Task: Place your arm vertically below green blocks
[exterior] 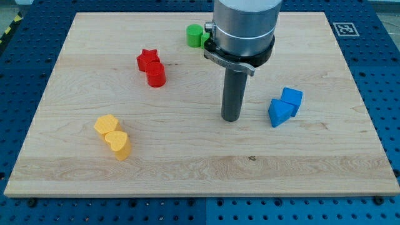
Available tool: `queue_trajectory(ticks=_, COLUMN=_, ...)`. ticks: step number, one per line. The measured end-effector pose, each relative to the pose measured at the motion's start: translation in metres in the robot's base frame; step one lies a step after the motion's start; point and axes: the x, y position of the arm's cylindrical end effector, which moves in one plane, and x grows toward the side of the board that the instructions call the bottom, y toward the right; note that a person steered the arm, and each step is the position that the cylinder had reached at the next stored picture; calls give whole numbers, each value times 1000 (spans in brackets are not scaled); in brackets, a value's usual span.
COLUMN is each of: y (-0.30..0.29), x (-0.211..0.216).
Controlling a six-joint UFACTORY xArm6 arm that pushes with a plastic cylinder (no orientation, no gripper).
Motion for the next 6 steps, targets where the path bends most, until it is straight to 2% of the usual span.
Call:
queue_trajectory(ticks=3, y=-7, x=0)
queue_trajectory(ticks=6, y=-40, x=0)
